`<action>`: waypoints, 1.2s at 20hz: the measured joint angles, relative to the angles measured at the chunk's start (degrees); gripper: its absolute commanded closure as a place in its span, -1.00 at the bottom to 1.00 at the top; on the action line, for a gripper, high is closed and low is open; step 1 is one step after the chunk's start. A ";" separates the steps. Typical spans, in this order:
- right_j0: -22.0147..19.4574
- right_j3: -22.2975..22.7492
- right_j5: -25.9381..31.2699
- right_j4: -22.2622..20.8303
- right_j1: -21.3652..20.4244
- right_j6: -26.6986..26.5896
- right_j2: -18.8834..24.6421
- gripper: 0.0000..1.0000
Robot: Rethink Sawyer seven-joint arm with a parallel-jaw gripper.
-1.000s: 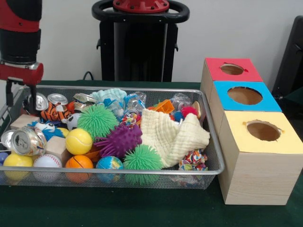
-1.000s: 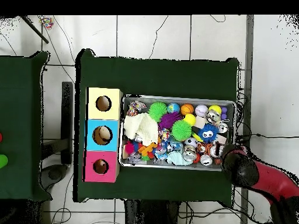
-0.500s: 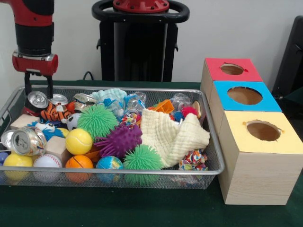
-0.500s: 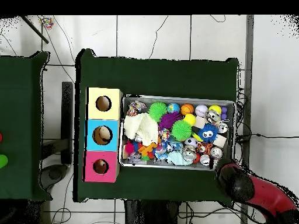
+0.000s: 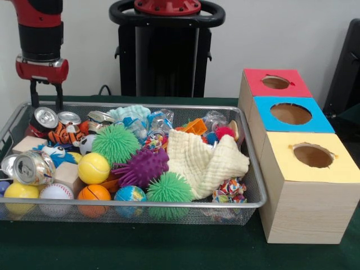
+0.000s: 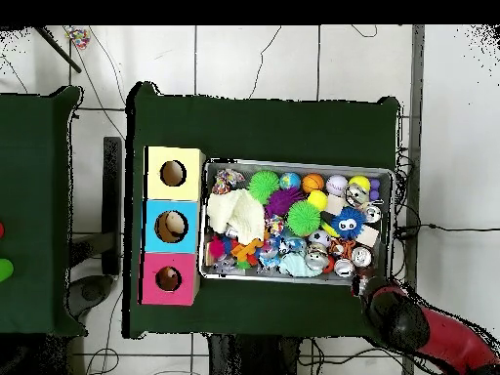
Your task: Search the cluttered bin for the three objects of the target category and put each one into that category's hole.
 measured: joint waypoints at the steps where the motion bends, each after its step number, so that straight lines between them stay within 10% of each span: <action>1: 0.25 0.00 0.00 -0.18 -0.01 0.00 -0.16 -1.00; 24: 6.61 -1.81 5.46 1.93 -0.77 0.00 -1.22 -1.00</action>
